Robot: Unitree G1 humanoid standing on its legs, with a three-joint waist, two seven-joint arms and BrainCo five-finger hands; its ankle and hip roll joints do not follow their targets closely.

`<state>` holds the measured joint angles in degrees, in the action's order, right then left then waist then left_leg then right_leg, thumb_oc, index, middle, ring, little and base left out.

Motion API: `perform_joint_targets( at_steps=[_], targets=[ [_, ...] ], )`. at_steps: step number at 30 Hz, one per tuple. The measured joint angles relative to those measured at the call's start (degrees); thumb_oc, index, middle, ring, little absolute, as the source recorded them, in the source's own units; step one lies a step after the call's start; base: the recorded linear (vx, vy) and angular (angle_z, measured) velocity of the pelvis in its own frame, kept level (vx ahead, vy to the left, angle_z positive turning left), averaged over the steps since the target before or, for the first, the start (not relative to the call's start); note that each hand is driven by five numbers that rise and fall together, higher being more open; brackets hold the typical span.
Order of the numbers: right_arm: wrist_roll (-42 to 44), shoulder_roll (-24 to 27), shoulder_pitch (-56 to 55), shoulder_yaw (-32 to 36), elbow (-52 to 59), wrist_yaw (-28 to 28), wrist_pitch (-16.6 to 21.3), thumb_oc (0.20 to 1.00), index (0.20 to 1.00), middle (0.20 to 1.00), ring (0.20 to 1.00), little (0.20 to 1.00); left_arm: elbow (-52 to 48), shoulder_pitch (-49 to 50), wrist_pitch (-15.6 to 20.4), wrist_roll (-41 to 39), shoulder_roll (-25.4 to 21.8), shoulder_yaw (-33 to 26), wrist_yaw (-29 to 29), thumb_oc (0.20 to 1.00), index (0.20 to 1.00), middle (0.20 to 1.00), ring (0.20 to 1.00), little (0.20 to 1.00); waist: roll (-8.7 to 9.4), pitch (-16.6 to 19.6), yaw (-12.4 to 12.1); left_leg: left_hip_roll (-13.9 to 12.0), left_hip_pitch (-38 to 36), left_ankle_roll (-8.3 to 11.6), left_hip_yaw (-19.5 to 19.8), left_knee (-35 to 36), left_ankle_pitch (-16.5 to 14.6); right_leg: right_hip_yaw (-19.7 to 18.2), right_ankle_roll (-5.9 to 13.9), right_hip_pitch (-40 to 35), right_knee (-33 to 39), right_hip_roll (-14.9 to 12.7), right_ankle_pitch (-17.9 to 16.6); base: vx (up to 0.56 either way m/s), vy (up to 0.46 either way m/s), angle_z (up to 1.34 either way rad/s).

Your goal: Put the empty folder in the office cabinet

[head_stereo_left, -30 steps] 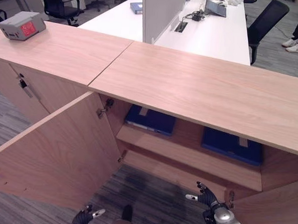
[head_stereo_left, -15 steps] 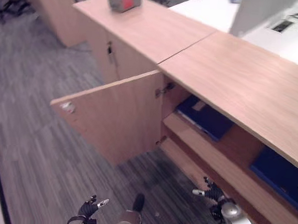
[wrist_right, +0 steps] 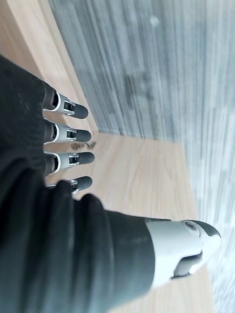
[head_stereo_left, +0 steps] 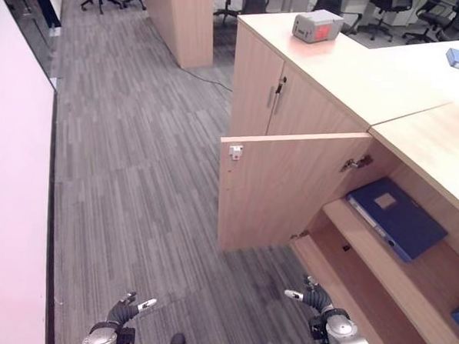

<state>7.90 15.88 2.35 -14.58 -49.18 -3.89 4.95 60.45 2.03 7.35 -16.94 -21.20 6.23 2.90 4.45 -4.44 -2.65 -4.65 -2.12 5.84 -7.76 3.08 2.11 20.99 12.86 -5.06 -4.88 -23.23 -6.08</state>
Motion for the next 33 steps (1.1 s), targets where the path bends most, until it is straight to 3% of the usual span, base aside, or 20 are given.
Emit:
perform_joint_targets(
  at_steps=[2,6,7,8,9,10,11,13,16,19,23,28,33],
  targets=[
    [0.0,0.1,0.3,0.2,-0.2,-0.1,-0.2,1.000,1.000,1.000,1.000,1.000,-0.3,-0.1,0.0,0.0,0.2,0.1,0.1,1.000,1.000,1.000,1.000,1.000,-1.09,-0.5,0.2,-0.1,-0.1,-0.04,0.1,0.1,0.3,-0.1,0.06,0.3,-1.1,0.0,-0.1,-0.01,0.198,0.00],
    [0.0,0.6,-0.1,0.9,-0.4,-0.2,-0.3,1.000,1.000,1.000,1.000,1.000,-2.2,-0.5,0.1,0.0,0.7,0.1,-0.1,1.000,1.000,1.000,1.000,1.000,-3.17,-1.4,0.7,-0.6,-0.8,-1.61,0.7,1.4,1.0,-6.1,-0.22,6.1,-11.1,0.0,-1.3,0.02,0.169,0.00],
    [0.1,0.6,0.0,0.7,-0.4,-0.1,-0.3,1.000,1.000,1.000,1.000,1.000,-2.1,-0.7,0.1,0.0,0.7,0.1,-0.1,1.000,1.000,1.000,1.000,1.000,-4.41,-2.2,1.0,-1.5,-1.2,-2.21,1.4,2.6,1.6,-9.5,1.70,9.6,-16.1,0.6,1.5,0.06,0.060,0.12],
    [0.1,0.4,-0.9,0.5,-0.1,-0.1,-0.3,1.000,1.000,1.000,1.000,1.000,-2.2,-1.4,0.2,0.0,0.4,-0.1,-0.2,1.000,1.000,1.000,1.000,1.000,-4.15,-2.1,1.4,-2.3,-0.6,-2.17,2.1,2.7,1.8,-9.3,2.21,8.9,-12.6,3.5,5.9,0.07,0.059,0.25],
    [0.1,0.4,-1.4,0.4,0.0,0.0,-0.2,1.000,1.000,1.000,1.000,1.000,-2.2,-1.9,0.2,0.0,0.1,0.0,-0.3,1.000,1.000,1.000,1.000,1.000,-3.56,-1.8,1.5,-2.3,-0.5,-2.04,2.7,2.6,2.1,-9.2,1.67,8.4,-9.4,5.4,6.5,0.10,0.012,0.50],
    [0.1,0.2,-2.3,0.3,-0.2,0.0,-0.2,1.000,1.000,1.000,1.000,1.000,-2.5,-2.4,0.2,0.0,-0.7,0.1,-0.3,1.000,1.000,1.000,1.000,1.000,-1.65,-1.5,1.6,-1.7,0.0,-1.33,3.9,2.6,2.6,-10.2,0.38,6.6,-2.6,9.3,7.2,0.06,-0.004,0.42],
    [0.1,0.6,-2.2,0.4,-0.6,0.0,-0.2,1.000,1.000,1.000,1.000,1.000,-2.4,-2.4,0.2,0.0,-0.1,0.2,-0.4,1.000,1.000,1.000,1.000,1.000,-1.84,-1.6,1.8,-1.8,-0.3,-0.79,4.0,2.7,2.7,-9.7,-2.86,5.6,-1.0,9.5,7.8,0.10,-0.021,0.29],
    [0.1,1.5,-2.3,1.1,-1.0,-0.1,-0.2,1.000,1.000,1.000,1.000,1.000,-3.2,-0.8,0.1,0.0,1.2,0.7,-0.2,1.000,1.000,1.000,1.000,1.000,-3.22,-0.8,1.8,-2.7,-0.6,-0.39,3.3,2.7,2.6,-10.3,-3.11,4.3,1.8,11.2,7.1,0.06,-0.021,-0.09],
    [0.1,3.1,-4.2,1.1,-0.2,0.1,-0.2,1.000,1.000,1.000,1.000,1.000,-7.4,0.3,0.2,0.0,2.8,0.6,-0.4,1.000,1.000,1.000,1.000,1.000,-5.40,0.3,2.2,-3.0,-0.8,0.10,3.3,2.6,2.8,-9.9,-2.88,2.4,5.2,11.9,4.8,0.08,-0.024,-0.05],
    [0.0,3.2,-4.9,1.0,-0.2,0.2,-0.2,1.000,1.000,1.000,1.000,1.000,-10.4,0.1,0.4,-0.1,2.9,0.6,-0.5,1.000,1.000,1.000,1.000,1.000,-5.49,0.4,2.4,-2.8,-1.5,0.25,3.1,2.6,2.8,-9.8,-3.16,0.7,7.5,12.0,3.5,0.06,-0.026,-0.09],
    [0.0,3.2,-6.0,0.7,0.2,1.3,-0.2,1.000,1.000,1.000,1.000,1.000,-14.3,-3.8,0.6,-0.8,1.8,0.5,-1.0,1.000,1.000,1.000,1.000,1.000,-4.01,1.7,3.7,-2.7,-3.4,0.71,1.6,2.7,2.0,-10.9,-3.14,-1.1,9.9,12.0,2.4,0.07,-0.018,-0.14],
    [0.0,3.7,-7.0,-0.6,1.5,1.7,-0.2,1.000,1.000,1.000,1.000,1.000,-16.0,-11.6,1.6,-2.9,-2.8,0.5,-1.8,1.000,1.000,1.000,1.000,1.000,-3.89,3.3,6.1,-2.7,-4.8,0.76,-0.5,2.7,1.3,-12.8,-2.94,-0.9,10.1,11.9,1.9,0.05,-0.015,-0.20],
    [0.0,4.1,-8.7,-3.5,2.5,2.8,-0.2,1.000,1.000,1.000,1.000,1.000,-10.5,-23.3,1.2,-3.8,-9.1,3.5,-2.0,1.000,1.000,1.000,1.000,1.000,-3.95,4.6,7.8,-2.7,-4.8,0.83,-2.0,2.7,1.3,-14.2,-2.97,0.0,10.2,12.0,1.4,0.01,-0.013,-0.18]
  ],
)
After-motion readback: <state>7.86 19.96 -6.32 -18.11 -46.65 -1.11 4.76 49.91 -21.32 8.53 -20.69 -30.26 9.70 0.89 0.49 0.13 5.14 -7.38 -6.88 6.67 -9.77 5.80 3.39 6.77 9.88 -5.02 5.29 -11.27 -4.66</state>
